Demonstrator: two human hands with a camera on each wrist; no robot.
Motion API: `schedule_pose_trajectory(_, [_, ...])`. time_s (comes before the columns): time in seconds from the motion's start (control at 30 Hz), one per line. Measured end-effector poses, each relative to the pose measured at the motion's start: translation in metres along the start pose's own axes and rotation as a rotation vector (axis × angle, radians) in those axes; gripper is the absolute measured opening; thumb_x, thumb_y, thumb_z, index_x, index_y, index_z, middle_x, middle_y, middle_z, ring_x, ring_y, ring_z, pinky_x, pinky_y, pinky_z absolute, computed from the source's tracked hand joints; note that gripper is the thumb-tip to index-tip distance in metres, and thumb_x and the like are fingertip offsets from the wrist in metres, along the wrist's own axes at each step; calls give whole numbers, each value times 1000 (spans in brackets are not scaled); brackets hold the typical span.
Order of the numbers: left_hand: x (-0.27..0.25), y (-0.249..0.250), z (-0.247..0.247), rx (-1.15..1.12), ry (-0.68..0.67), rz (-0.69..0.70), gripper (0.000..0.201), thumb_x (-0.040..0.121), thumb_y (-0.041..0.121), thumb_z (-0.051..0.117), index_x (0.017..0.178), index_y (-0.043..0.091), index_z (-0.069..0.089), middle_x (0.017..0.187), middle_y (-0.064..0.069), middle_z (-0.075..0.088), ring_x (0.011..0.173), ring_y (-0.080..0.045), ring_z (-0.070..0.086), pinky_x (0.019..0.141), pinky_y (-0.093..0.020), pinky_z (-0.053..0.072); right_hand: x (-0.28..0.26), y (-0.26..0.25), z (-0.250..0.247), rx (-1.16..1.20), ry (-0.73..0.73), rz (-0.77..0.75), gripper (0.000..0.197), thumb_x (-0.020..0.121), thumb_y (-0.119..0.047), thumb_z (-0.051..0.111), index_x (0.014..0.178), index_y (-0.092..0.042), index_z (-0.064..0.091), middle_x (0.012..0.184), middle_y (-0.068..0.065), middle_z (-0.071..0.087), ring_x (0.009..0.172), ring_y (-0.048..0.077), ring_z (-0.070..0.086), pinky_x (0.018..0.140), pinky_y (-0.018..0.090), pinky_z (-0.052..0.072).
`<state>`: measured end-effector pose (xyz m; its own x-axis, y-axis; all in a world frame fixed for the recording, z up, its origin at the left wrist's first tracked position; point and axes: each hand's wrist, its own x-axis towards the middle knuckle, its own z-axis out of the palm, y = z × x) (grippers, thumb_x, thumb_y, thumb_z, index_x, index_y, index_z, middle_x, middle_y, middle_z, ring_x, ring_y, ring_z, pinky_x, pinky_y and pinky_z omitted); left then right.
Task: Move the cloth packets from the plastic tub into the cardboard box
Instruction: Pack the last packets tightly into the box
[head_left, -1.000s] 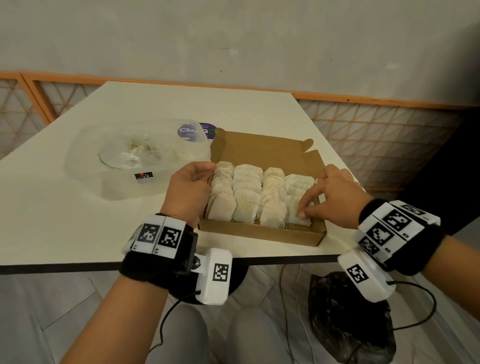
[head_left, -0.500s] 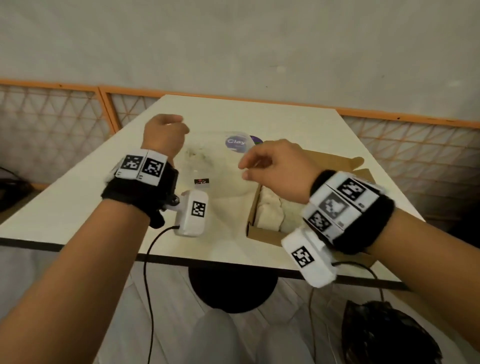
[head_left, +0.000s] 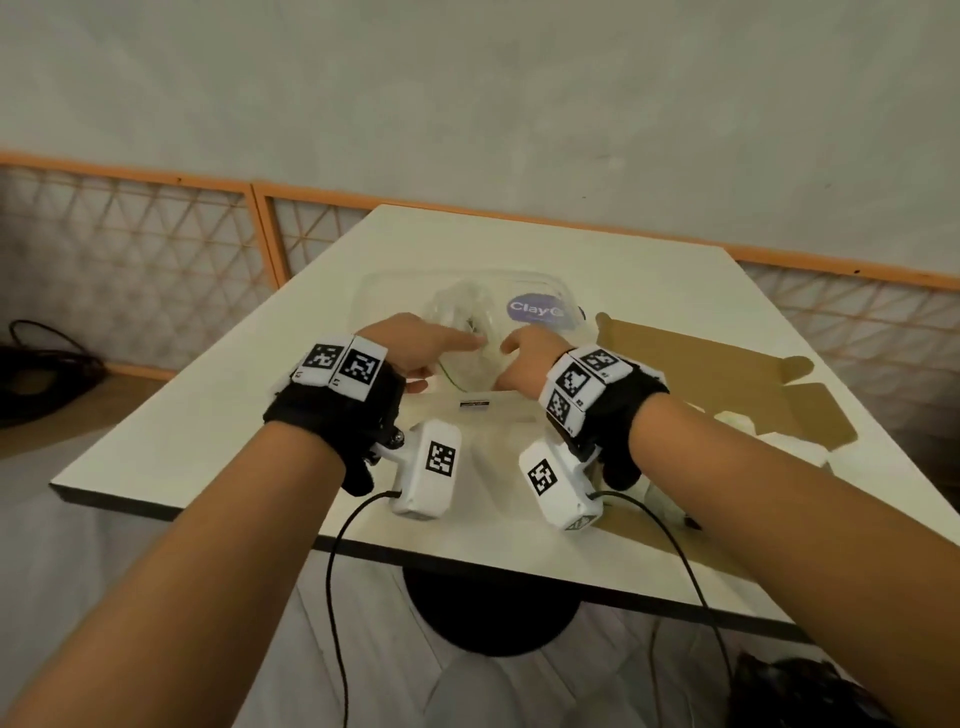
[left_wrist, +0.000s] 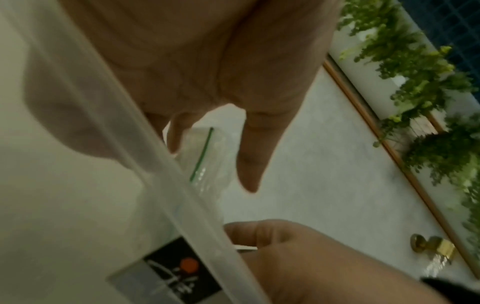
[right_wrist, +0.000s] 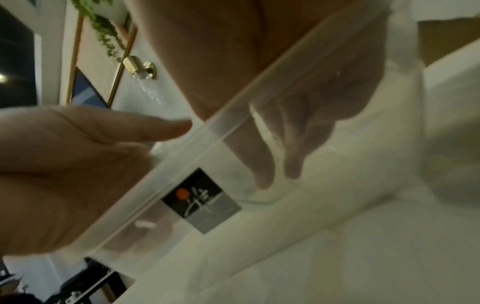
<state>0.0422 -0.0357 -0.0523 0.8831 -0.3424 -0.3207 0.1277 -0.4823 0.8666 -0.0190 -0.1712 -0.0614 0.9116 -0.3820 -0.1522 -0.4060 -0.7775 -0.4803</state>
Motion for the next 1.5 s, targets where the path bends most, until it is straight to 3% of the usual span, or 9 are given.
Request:
schedule_pose_trajectory(0.13, [3, -12, -1, -198, -23, -63, 46, 73, 57, 70, 103, 23, 62, 109, -1, 66, 102, -18, 60, 79, -31, 51, 0, 9, 6, 315, 39, -75, 49, 73, -8, 70, 117, -20, 53, 101, 9, 64, 85, 21, 61, 79, 31, 50])
schedule_pose_trajectory(0.23, [7, -12, -6, -400, 6, -80, 41, 77, 47, 71, 104, 19, 60, 113, -4, 63, 105, -20, 59, 71, -31, 52, -4, 8, 4, 424, 139, -186, 33, 79, -10, 65, 111, -17, 60, 70, -2, 53, 61, 10, 49, 62, 23, 41])
schedule_pose_trajectory(0.47, [11, 4, -4, -451, -34, 44, 28, 86, 16, 62, 111, 2, 62, 97, -14, 65, 82, -27, 64, 66, -32, 54, -9, -16, -5, 239, 444, -362, 36, 82, -42, 64, 109, -19, 62, 108, 1, 48, 106, 14, 41, 90, 22, 34])
schedule_pose_trajectory(0.67, [9, 1, 1, -367, -54, -6, 5, 87, 1, 54, 88, 4, 57, 85, -15, 61, 62, -24, 59, 48, -26, 52, -7, -7, -1, 232, 207, -261, 50, 81, -30, 68, 126, -13, 53, 110, 2, 59, 99, 15, 56, 83, 21, 41])
schedule_pose_trajectory(0.77, [6, -1, 1, -473, -129, -88, 19, 85, -6, 44, 95, -2, 60, 96, -19, 63, 81, -33, 61, 74, -37, 57, -4, -2, 2, 208, 211, -266, 62, 77, -34, 70, 130, -13, 48, 120, 4, 58, 109, 19, 56, 88, 27, 44])
schedule_pose_trajectory(0.93, [-4, 3, -3, -609, -262, -104, 21, 88, 9, 44, 90, 5, 64, 79, -11, 66, 68, -26, 63, 68, -33, 55, 0, -4, 7, 317, 198, -372, 60, 68, -29, 72, 123, -16, 52, 111, 6, 63, 101, 19, 61, 89, 31, 49])
schedule_pose_trajectory(1.13, [4, -1, -9, -746, -331, -129, 45, 94, 48, 47, 120, 14, 60, 103, -13, 69, 81, -28, 69, 75, -39, 56, -4, -2, 0, 468, 220, -476, 28, 86, -14, 63, 113, -21, 60, 104, 2, 65, 87, 14, 59, 71, 14, 45])
schedule_pose_trajectory(1.27, [8, -5, -11, -747, -227, -200, 35, 94, 43, 53, 115, 16, 61, 112, -15, 68, 78, -31, 70, 59, -41, 57, 2, -1, -12, 821, 174, -329, 15, 88, -4, 57, 95, -17, 60, 86, 1, 64, 64, 9, 62, 53, 23, 51])
schedule_pose_trajectory(1.5, [9, -5, -11, -777, -122, -181, 27, 92, 6, 53, 118, 12, 49, 122, -18, 60, 97, -36, 64, 76, -53, 52, 4, 4, -37, 1319, 168, -103, 23, 88, 3, 46, 83, -17, 56, 70, 4, 52, 56, 14, 48, 48, 19, 38])
